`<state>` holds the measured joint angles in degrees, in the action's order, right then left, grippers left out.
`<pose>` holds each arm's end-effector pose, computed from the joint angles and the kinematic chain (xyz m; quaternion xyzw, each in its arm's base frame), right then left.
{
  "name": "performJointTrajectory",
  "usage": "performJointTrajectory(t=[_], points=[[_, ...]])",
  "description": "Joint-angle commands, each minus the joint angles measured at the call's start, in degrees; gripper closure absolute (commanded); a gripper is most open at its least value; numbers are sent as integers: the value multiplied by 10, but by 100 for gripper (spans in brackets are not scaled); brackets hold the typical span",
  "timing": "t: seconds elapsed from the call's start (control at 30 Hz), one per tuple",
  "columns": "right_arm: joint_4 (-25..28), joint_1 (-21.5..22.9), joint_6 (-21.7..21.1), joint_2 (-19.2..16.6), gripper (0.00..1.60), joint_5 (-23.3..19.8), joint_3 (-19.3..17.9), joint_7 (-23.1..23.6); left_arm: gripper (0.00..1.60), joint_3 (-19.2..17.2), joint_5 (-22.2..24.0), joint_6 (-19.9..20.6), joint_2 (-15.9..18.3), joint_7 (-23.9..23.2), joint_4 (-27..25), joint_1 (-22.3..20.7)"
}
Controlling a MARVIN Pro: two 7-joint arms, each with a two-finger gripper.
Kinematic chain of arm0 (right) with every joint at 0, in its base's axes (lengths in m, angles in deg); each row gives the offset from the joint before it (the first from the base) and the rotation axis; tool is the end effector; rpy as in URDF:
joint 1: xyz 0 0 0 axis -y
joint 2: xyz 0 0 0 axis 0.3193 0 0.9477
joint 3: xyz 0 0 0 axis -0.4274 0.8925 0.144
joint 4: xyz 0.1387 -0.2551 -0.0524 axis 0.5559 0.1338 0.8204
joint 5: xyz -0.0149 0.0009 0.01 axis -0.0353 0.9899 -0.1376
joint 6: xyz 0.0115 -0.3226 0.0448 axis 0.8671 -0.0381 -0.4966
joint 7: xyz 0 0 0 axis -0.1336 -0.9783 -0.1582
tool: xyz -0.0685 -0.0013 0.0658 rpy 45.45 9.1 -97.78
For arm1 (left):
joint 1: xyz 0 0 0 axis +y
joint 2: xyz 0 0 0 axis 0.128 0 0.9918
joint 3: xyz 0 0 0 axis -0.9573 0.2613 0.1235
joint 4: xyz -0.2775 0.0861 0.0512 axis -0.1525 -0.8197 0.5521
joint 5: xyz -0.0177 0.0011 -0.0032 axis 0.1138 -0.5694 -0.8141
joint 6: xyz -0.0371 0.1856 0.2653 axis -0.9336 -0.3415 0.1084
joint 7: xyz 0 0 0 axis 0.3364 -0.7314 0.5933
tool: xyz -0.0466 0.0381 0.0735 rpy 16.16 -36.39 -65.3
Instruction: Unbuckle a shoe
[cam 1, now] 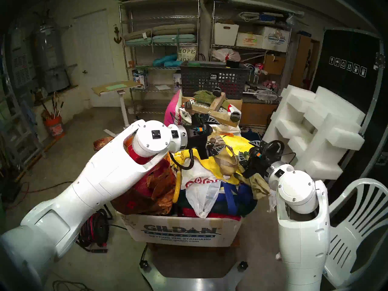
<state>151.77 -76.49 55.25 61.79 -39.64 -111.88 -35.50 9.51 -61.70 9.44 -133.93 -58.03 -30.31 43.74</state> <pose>0.3774 -0.0064 -0.1745 0.6736 0.3771 0.6102 0.1779 0.4627 -0.1382 -0.1260 0.4882 -0.6214 0.6100 0.0575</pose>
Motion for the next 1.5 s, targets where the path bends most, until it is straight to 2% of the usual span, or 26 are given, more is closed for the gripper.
performJointTrajectory(t=[0.0, 0.07, 0.13, 0.17, 0.2, 0.73, 0.93, 1.47], points=[[9, 5, -3, 2, 49, -1, 1, 0, 0, 4, -2, -11, -13, -15, 18, -26], [13, 3, -4, 3, 45, -1, 0, 0, 0, 1, 0, -12, -14, -15, 19, -24], [16, 2, -5, 4, 31, -2, -1, -1, 0, -1, 0, -13, -12, -17, 15, -22], [17, 2, -6, 4, 4, -2, -1, -1, 0, -3, 1, -12, -11, -18, 12, -21], [18, 1, -5, 5, 0, -2, -2, -2, 0, -3, 0, -12, -11, -18, 13, -21], [33, 2, -21, 4, 0, -4, -6, 10, 0, -5, -1, -12, -12, -21, 13, -20], [33, 2, -22, 4, 0, -4, -6, 11, 0, 6, -9, -34, -24, -26, 42, -32], [30, -7, -15, -1, 0, -14, -4, 28, 0, 27, -9, -48, -42, -49, 67, -36]])
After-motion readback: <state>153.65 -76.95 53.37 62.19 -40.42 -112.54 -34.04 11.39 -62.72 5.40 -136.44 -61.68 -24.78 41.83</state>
